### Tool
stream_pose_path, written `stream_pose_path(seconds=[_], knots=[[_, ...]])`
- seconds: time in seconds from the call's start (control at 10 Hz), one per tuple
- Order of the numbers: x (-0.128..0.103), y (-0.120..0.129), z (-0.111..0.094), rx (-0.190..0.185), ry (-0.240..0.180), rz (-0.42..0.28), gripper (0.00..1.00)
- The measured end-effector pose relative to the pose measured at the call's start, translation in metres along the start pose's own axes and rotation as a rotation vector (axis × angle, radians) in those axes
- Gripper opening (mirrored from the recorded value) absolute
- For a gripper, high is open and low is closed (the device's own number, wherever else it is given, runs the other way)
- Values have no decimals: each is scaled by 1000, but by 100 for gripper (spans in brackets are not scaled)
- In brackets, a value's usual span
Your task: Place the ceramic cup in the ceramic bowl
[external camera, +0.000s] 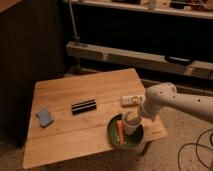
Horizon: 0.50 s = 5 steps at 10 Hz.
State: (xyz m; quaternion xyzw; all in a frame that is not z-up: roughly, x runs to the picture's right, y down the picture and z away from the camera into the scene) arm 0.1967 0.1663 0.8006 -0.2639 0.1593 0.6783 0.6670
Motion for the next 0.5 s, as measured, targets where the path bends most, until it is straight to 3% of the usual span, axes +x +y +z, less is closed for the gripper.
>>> stream_pose_path(seconds=[0.2,0.4,0.5], knots=[[-5,0,-15,46,-42,24,80],[-18,-4,-49,89,-97,71,80],[-20,-4,-55,97,-103,77,80]])
